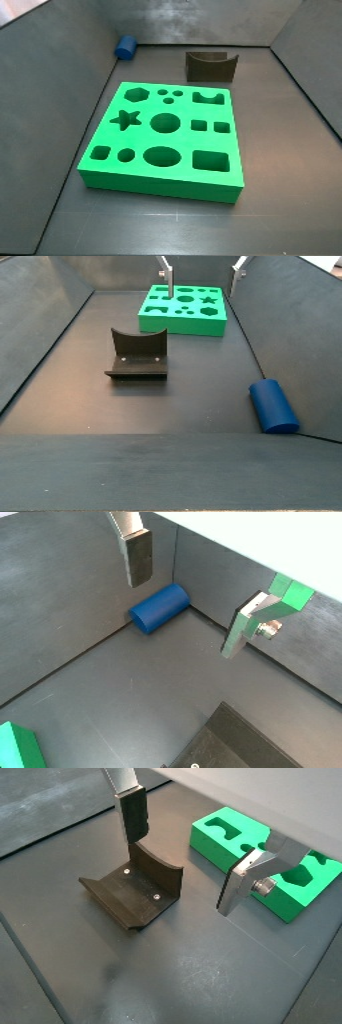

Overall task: Pick up the oval object. Move up. Place the oval object on the fixture. Regrasp the oval object. Move to above the board. Insert the oval object.
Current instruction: Pick up the oval object.

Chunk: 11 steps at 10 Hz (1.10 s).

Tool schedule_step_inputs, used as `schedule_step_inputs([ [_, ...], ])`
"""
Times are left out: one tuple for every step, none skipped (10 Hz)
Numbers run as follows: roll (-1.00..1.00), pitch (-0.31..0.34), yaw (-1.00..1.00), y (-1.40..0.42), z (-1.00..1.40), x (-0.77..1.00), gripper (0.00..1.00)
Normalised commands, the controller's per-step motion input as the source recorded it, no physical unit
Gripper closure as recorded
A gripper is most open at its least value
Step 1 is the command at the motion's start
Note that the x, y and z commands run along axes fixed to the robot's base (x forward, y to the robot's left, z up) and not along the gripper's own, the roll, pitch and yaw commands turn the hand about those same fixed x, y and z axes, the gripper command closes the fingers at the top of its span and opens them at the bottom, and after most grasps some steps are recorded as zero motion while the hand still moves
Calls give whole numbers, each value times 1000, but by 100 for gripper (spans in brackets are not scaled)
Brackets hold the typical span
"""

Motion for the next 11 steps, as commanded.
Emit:
schedule_step_inputs([
  [0,-60,0,0,-66,-66,0],
  [-79,-160,-123,197,-409,-689,0],
  [0,-220,0,380,-669,-757,0],
  [3,-269,0,469,-774,-1000,0],
  [0,-280,0,480,-757,-980,0],
  [0,-276,0,349,-757,-823,0],
  [0,-280,0,309,-740,-651,0],
  [0,-257,0,317,-783,-543,0],
  [0,-244,0,337,-797,-449,0],
  [0,-237,0,369,-791,-371,0],
  [0,-216,0,357,-809,-254,0],
])
